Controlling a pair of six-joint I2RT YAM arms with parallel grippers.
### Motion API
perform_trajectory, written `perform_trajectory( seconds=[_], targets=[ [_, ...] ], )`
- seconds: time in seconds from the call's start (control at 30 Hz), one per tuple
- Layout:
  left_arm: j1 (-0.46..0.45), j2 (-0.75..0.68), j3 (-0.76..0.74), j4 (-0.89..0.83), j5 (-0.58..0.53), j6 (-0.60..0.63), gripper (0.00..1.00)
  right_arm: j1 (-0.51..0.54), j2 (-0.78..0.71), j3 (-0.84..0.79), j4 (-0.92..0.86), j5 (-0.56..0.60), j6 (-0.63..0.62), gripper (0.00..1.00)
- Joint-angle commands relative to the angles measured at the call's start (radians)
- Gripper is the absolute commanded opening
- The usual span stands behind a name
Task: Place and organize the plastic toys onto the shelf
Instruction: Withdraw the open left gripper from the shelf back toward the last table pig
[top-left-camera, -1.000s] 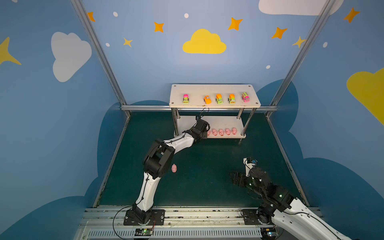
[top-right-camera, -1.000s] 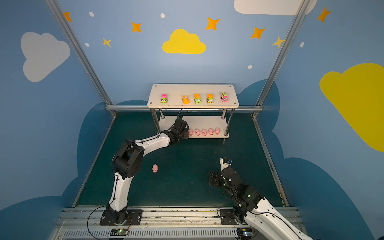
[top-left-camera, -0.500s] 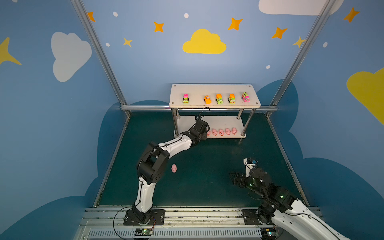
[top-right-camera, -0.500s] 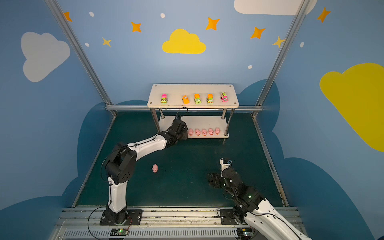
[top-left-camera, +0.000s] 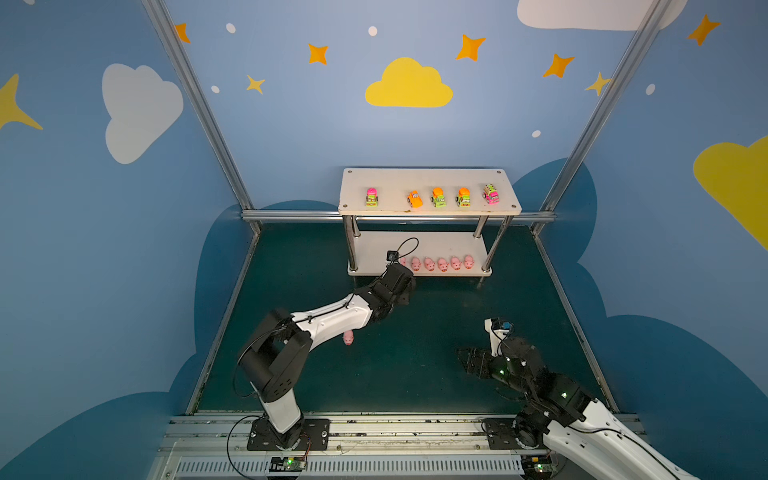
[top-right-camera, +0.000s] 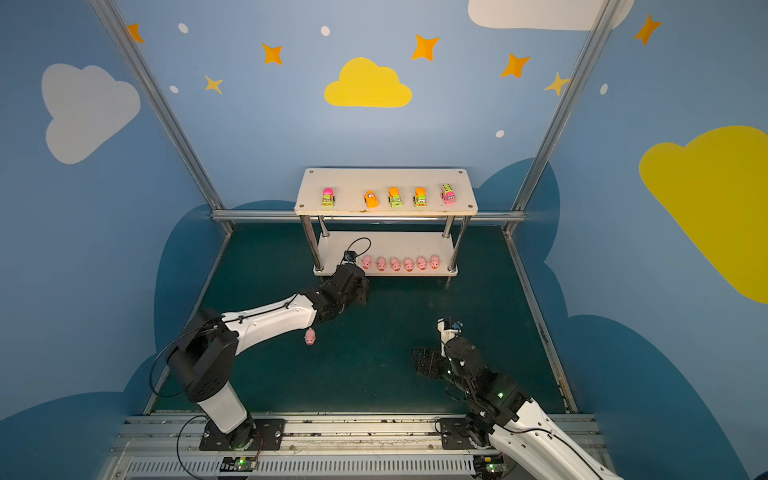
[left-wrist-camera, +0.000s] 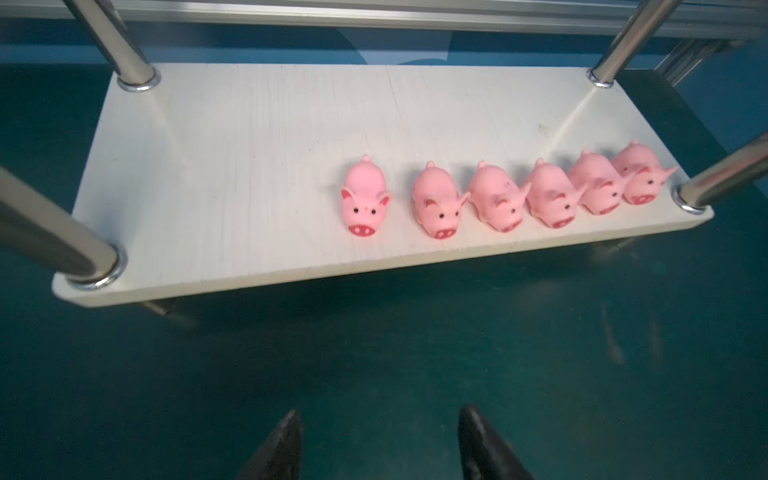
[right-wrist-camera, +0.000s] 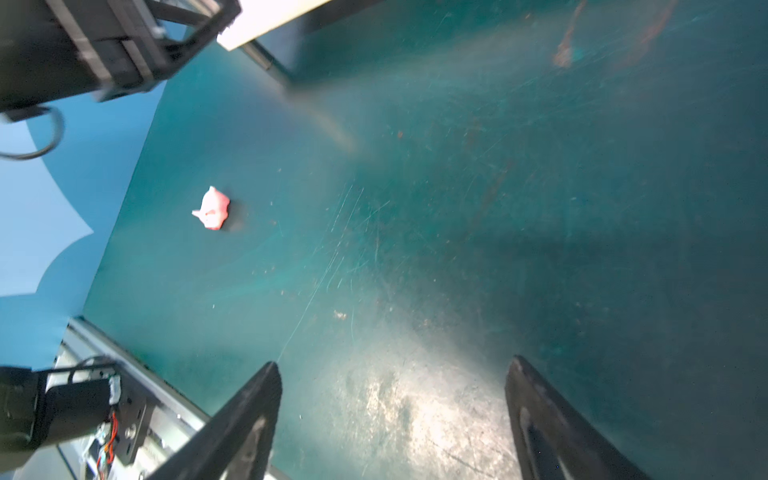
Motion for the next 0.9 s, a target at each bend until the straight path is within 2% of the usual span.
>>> perform_trajectory(
  seconds=[0.0,0.17,0.3,0.53,0.7,0.87],
  targets=[
    [-0.028,-0.125,-0.083,-0.047,-0.09,-0.047,0.62,0.037,-0.003,-0.017,0.04,-0.007,0.024,0.83],
    [-0.077,-0.362,-0.25,-0.159,-0.179,-0.134,0.64,0.122,0.049,-0.02,0.106,0.037,0.046,0.83],
    [-0.108,-0.57,-0.392,-0.255,-0.221,-0.226,0.69,0.187,0.143,-0.008,0.181,0.064,0.052,0.83],
    [-0.152,-0.924,-0.588,-0.389,-0.242,-0.396,0.75,0.267,0.305,0.033,0.299,0.081,0.067,0.83],
    [-0.164,-1.027,-0.649,-0.454,-0.252,-0.447,0.76,0.29,0.373,0.074,0.33,0.083,0.067,0.83],
    [-0.166,-0.988,-0.714,-0.388,-0.215,-0.475,0.76,0.294,0.424,0.1,0.345,0.092,0.059,0.83]
  ],
)
